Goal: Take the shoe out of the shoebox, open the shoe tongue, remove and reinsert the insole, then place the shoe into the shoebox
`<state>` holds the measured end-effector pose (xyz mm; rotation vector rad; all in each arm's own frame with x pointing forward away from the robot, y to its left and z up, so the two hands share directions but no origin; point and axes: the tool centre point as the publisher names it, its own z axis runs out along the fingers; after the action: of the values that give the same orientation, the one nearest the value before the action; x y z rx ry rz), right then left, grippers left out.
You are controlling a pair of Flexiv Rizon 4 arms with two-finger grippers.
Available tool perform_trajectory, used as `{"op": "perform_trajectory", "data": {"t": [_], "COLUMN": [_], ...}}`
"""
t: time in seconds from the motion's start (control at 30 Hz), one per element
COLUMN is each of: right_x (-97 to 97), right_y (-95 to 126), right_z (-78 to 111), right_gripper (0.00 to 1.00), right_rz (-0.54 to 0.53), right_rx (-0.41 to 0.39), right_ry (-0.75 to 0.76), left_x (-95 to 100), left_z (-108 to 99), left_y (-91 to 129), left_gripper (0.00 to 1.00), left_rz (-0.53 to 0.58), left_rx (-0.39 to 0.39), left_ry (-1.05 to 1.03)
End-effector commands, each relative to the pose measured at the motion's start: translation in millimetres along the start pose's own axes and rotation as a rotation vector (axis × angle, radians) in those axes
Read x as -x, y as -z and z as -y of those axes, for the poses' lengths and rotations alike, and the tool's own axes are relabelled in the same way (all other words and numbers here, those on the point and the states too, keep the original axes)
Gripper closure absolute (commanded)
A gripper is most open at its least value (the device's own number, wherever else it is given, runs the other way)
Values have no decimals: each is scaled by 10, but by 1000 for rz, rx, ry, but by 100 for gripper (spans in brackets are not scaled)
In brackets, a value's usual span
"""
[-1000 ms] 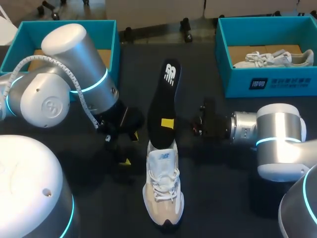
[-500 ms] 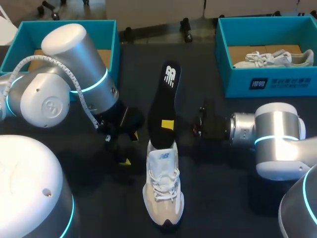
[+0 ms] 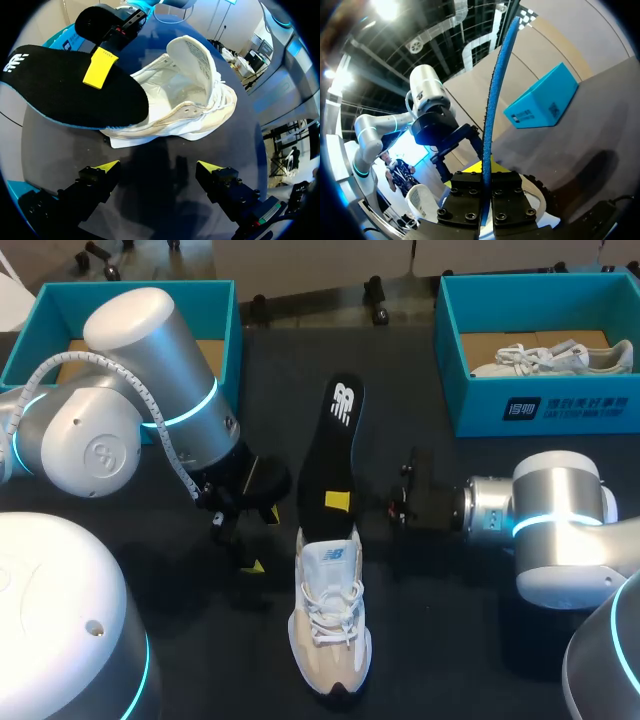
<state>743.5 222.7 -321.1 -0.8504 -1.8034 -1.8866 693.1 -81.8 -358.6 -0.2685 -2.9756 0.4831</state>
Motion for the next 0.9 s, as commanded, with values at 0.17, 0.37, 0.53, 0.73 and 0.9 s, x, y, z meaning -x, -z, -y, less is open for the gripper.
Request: {"op": "perform_trajectory", "data": {"t": [0.17,0.37,0.53,0.73,0.9], "right_x": [-11,-40,-66,-97,-128], "right_y": [-5,1,-3,-9,-15], "right_z": [124,213,273,330,382], "right_gripper": [100,100,100,100,100], "right_rz": [-7,-13,-16,-19,-20], "right_rx": [-16,-11,-5,-3,-7], "right_ry": [-14,-15,-18,-25,-38], "left_x": [-3,-3,-3,-3,-3], "left_z": [0,0,0,0,0], "left_y": [7,7,7,7,7], "left_gripper": [0,0,0,0,0], "left_rz": [0,0,0,0,0], "left_rx": [2,2,2,2,2], "left_ry": [0,0,0,0,0]}}
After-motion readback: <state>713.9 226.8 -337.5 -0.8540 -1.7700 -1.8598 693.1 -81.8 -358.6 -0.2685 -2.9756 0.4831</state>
